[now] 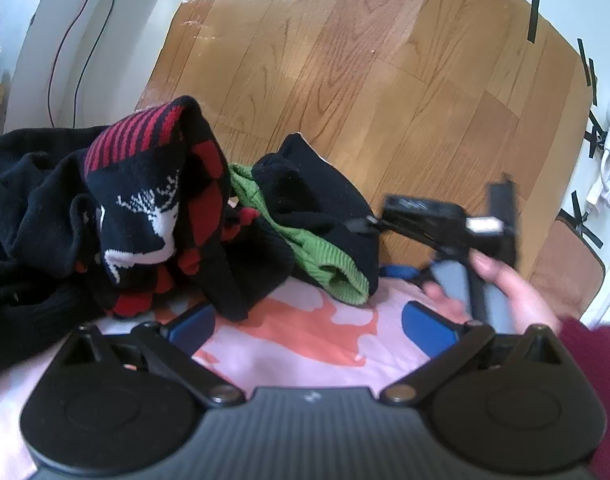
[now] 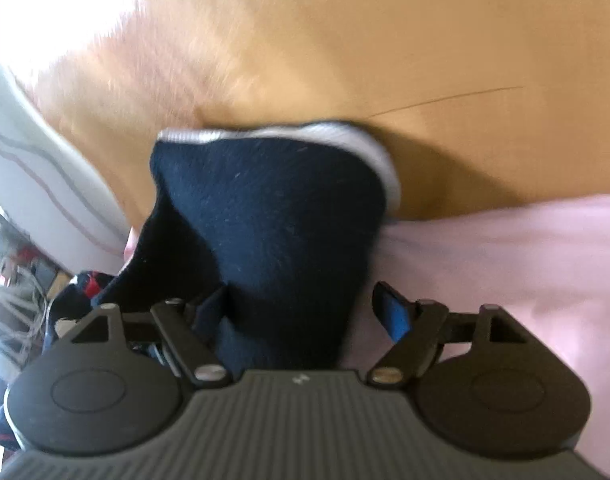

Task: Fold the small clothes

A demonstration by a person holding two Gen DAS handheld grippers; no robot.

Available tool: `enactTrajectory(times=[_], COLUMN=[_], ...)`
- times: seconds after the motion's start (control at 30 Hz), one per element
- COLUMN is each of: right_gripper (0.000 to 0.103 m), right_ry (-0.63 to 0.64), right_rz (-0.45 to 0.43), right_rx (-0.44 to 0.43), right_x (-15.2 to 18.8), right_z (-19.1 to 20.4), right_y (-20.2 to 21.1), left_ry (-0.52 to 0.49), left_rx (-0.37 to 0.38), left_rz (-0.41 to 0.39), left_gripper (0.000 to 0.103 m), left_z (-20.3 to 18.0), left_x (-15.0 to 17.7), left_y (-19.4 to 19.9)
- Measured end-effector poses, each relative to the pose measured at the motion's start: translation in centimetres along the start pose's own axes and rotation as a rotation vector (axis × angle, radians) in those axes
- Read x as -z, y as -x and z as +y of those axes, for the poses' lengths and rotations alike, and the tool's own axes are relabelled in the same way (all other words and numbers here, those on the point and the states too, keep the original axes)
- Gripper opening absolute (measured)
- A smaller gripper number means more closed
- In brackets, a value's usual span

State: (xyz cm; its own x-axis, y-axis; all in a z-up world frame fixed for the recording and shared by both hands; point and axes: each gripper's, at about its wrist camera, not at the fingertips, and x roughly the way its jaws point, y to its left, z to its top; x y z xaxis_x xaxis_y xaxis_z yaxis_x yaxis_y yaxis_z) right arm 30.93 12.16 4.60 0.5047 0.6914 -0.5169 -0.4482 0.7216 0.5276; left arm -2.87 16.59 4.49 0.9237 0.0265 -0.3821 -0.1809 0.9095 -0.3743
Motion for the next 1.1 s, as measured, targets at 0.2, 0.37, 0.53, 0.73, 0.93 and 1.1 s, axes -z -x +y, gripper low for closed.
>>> enactTrajectory(times=[0.2, 0.37, 0.53, 0.73, 0.93, 1.1], right_gripper=[0.082, 0.082, 0.084, 0.091, 0.103, 0.103], right_ry=[0.069, 0.147, 0.153, 0.169, 0.227, 0.222], right_rz=[-0.068, -0.116, -0.190, -0.251, -0.330, -0.343], right_rx=[0.103, 0.165, 0.220, 0.251, 0.320, 0.307], right_x=[7.6, 13.9, 17.0, 18.5, 18.8, 18.9], right_z=[1.4, 0.5, 0.1, 0.4, 1.9, 1.6], right_y=[7.3, 14.6, 18.5, 19.6, 19.1, 19.5], left_ry=[-0.013, -0.092, -0.200, -0.129, -0.169, -0.197], left_rx=[-0.040, -0.112, -0.248, -0.273, -0.352, -0.373], left_rz=[0.006, 0.019, 0.061, 0.109, 0.036, 0.026], left_gripper=[0.103, 0.103, 0.103, 0.103, 0.103, 0.103], left_z=[-0.3, -1.7, -3.9, -4.5, -5.6, -5.9], left_x=[0.0, 0.6, 1.6, 2.9, 3.3, 3.4], left_y=[-0.2, -0.3, -0.6, 0.0, 0.5, 0.4])
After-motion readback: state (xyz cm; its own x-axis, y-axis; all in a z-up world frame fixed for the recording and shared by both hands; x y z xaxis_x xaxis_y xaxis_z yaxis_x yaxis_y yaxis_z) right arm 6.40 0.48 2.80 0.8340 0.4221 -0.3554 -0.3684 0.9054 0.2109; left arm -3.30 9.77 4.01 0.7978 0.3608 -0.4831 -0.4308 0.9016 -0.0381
